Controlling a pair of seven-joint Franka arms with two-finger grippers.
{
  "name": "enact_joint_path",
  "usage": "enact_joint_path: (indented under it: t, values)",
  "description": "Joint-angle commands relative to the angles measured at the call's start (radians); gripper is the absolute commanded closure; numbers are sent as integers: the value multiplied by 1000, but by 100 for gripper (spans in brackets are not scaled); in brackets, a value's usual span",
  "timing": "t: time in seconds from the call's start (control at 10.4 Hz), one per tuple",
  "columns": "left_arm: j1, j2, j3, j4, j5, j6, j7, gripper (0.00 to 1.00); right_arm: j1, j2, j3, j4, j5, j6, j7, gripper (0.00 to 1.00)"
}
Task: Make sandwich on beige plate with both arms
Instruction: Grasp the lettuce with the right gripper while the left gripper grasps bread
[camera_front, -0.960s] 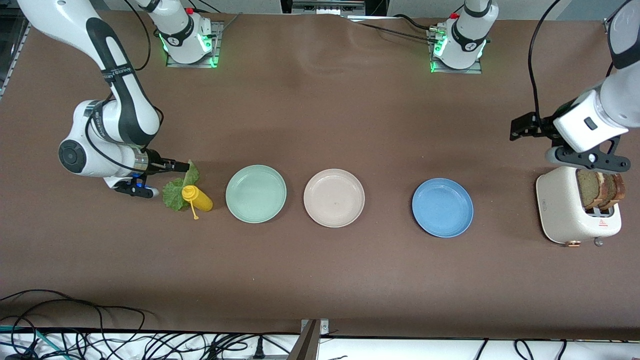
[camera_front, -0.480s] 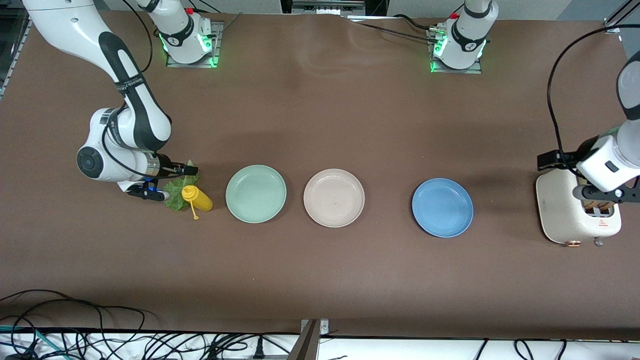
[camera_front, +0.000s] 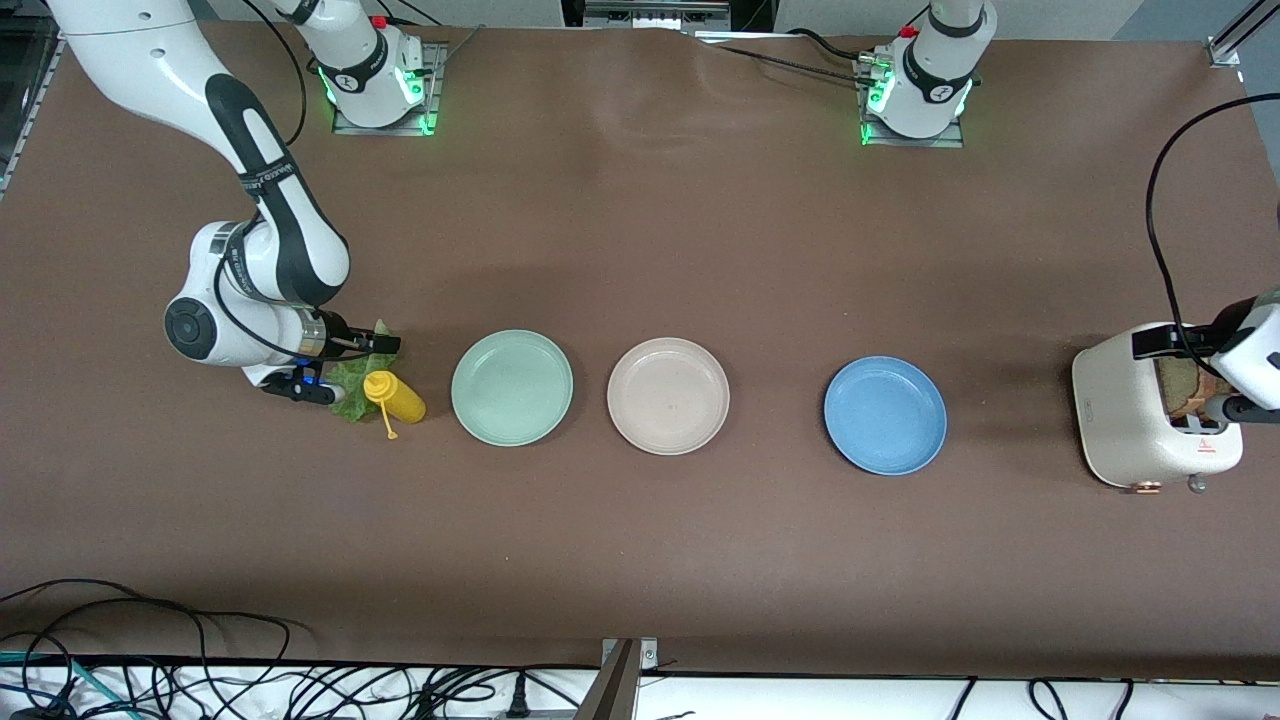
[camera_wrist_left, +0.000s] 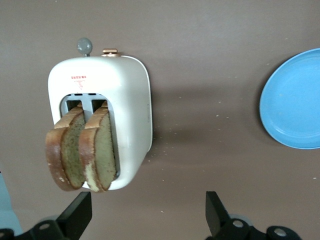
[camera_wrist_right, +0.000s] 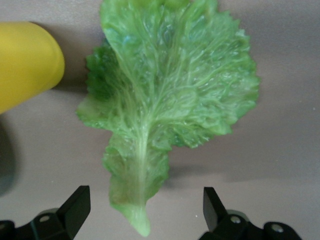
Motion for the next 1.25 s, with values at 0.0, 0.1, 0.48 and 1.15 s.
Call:
enact_joint_path:
  t: [0.0,0.1,0.48,1.15]
  values:
    - [57,47,-11,1,37,82,71,0,-4,7,8,-4,20,20,-4,3]
    - [66,64,-11,-5,57,111,76,0,-4,9,8,-2,20,20,-4,13]
    - [89,76,-12,-51,60,116,62,1,-1,9,9,5,42,12,-3,100]
    - [121,61,-11,-121,70,117,64,100,-8,-95,-75,151,40,-293,-68,100]
